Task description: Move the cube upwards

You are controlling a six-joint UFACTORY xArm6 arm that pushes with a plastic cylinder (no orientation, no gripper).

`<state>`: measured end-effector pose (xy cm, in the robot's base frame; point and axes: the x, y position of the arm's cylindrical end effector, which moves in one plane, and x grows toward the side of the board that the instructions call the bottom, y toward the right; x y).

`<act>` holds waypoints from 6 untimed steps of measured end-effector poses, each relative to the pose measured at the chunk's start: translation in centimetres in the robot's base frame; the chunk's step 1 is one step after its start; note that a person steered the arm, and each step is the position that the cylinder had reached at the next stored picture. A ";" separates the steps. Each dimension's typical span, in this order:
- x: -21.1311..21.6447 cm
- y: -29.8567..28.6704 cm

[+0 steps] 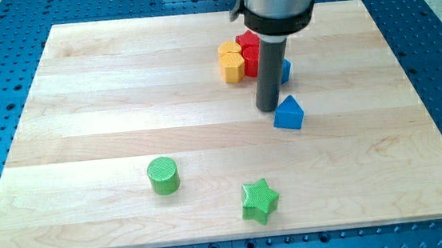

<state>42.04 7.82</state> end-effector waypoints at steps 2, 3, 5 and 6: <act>-8.1 6.2; -8.0 4.5; -7.0 2.6; -10.3 3.2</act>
